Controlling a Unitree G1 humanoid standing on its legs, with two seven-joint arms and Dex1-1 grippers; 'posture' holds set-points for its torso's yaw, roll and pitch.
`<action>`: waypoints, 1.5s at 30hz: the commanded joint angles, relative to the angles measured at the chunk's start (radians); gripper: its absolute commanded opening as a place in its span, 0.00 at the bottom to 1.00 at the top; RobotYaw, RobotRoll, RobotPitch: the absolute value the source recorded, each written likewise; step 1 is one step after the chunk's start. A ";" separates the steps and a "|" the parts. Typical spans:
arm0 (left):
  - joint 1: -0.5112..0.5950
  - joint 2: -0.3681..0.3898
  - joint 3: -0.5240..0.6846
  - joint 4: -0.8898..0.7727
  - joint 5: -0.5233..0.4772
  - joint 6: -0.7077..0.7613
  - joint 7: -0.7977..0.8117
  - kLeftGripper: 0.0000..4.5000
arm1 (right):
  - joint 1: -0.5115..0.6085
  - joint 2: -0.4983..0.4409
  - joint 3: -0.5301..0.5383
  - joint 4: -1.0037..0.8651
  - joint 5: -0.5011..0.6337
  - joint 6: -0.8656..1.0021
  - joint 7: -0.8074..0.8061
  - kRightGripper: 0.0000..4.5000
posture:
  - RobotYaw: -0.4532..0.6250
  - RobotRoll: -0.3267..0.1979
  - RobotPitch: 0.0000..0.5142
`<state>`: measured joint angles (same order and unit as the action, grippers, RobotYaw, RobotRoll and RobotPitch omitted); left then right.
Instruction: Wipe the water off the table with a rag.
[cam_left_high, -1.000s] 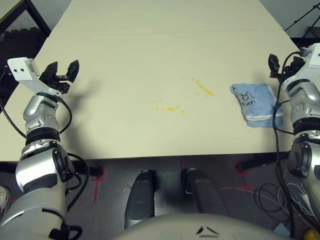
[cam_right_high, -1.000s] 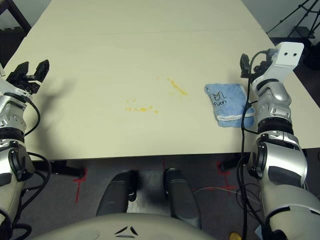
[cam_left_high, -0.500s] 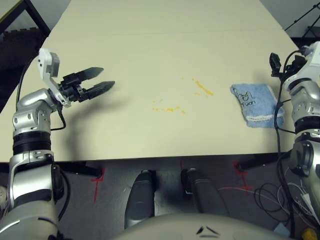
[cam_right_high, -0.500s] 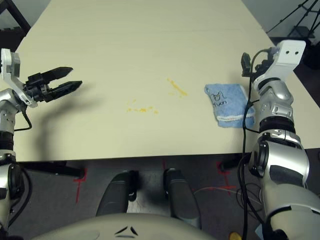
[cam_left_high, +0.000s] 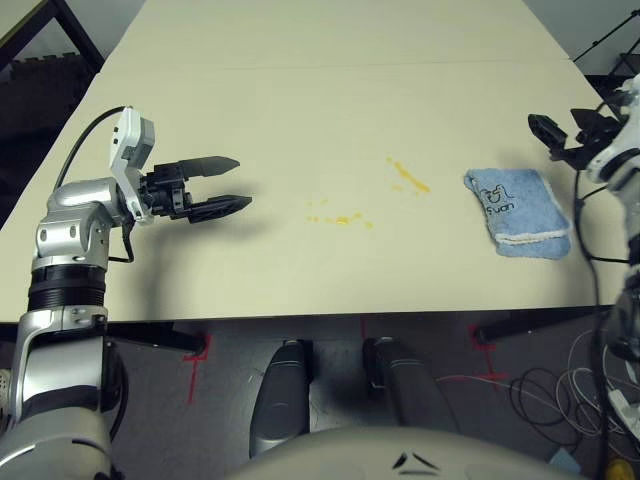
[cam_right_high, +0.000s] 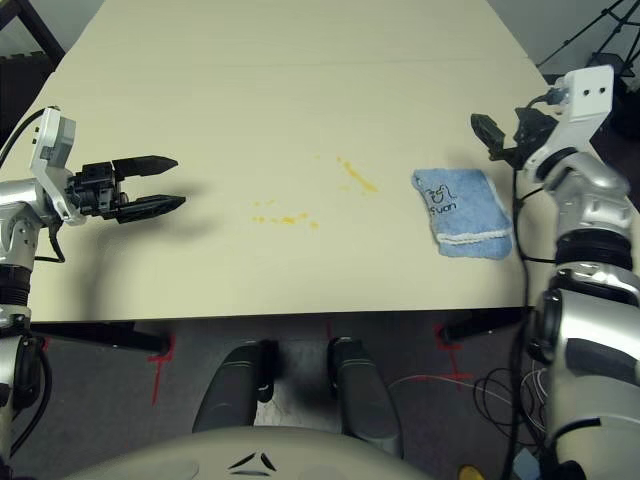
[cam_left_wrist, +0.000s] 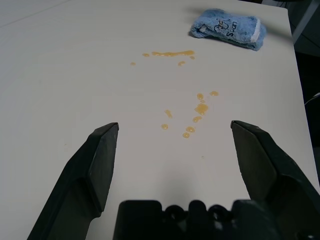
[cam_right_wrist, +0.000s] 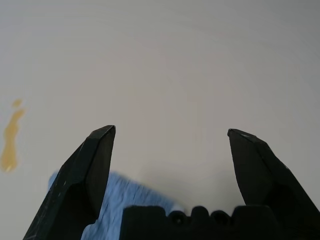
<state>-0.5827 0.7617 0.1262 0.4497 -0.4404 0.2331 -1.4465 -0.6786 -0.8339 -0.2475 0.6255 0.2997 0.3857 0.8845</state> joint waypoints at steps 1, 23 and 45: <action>0.012 -0.007 -0.011 0.007 0.016 -0.017 0.004 1.00 | 0.089 -0.052 0.023 -0.149 0.032 0.164 0.061 1.00 | 0.53 0.62 0.33; -0.011 -0.029 -0.028 0.030 0.025 -0.029 0.007 1.00 | 0.252 0.068 0.001 -0.262 0.069 0.422 -0.123 1.00 | 0.51 0.62 0.35; 0.004 -0.027 -0.025 0.013 0.020 -0.030 0.022 1.00 | 0.194 0.145 0.137 -0.207 0.005 0.414 -0.105 0.21 | 0.53 0.62 0.36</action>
<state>-0.5856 0.7271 0.1030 0.4799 -0.4311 0.2087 -1.4262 -0.5140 -0.7005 -0.1583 0.3864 0.3290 0.7861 0.7748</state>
